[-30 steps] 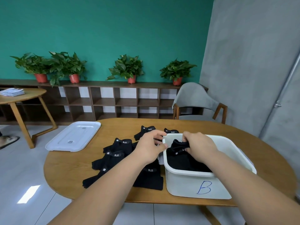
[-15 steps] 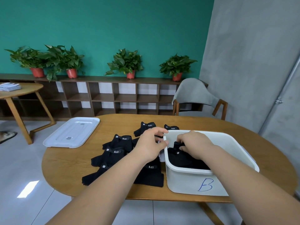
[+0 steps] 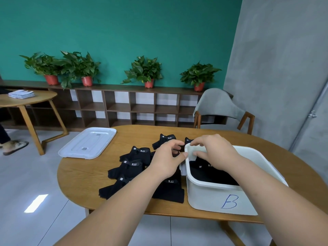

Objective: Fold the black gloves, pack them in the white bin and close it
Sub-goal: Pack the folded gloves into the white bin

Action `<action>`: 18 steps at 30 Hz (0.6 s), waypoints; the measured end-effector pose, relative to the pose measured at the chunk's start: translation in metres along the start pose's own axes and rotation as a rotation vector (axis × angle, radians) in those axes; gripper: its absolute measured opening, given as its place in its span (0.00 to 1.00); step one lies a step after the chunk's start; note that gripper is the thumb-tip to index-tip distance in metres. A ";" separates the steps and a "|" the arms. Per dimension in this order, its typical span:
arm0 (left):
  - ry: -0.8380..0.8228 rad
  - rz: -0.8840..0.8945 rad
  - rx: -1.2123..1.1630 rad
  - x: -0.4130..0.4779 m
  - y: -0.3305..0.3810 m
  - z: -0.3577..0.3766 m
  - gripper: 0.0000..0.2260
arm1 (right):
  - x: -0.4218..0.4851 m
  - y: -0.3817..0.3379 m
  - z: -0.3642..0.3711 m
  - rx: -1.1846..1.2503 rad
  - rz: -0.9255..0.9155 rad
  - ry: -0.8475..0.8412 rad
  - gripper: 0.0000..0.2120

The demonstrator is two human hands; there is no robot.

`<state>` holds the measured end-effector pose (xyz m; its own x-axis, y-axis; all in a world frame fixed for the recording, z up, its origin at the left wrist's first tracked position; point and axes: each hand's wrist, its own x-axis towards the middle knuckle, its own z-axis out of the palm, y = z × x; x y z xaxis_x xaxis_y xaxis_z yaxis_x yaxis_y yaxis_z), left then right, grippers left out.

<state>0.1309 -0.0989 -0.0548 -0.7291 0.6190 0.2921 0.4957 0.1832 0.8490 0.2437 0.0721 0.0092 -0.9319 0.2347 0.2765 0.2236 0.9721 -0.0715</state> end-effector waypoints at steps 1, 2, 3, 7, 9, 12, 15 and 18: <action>0.008 0.001 -0.004 -0.002 -0.002 -0.003 0.17 | -0.001 -0.004 0.000 0.031 -0.010 0.013 0.16; 0.018 0.001 -0.009 -0.005 -0.005 -0.006 0.17 | -0.002 -0.008 0.001 0.061 -0.017 0.021 0.17; 0.031 0.000 -0.011 -0.008 -0.008 -0.009 0.16 | -0.003 -0.012 0.002 0.092 -0.019 0.024 0.17; 0.074 -0.021 0.035 -0.023 -0.021 -0.029 0.15 | -0.007 -0.027 0.009 0.202 -0.046 0.039 0.16; 0.102 -0.031 0.052 -0.032 -0.028 -0.041 0.16 | -0.008 -0.033 0.014 0.247 -0.057 0.033 0.16; 0.149 -0.035 0.102 -0.050 -0.045 -0.061 0.15 | -0.010 -0.042 0.024 0.286 -0.078 0.005 0.14; 0.157 -0.071 0.219 -0.073 -0.067 -0.082 0.15 | -0.014 -0.047 0.035 0.308 -0.098 -0.009 0.13; 0.170 -0.109 0.322 -0.094 -0.087 -0.101 0.15 | -0.015 -0.046 0.040 0.342 -0.080 -0.005 0.13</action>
<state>0.1085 -0.2497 -0.1119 -0.8405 0.4516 0.2995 0.5137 0.4883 0.7054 0.2361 0.0234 -0.0298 -0.9442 0.1566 0.2899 0.0416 0.9295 -0.3665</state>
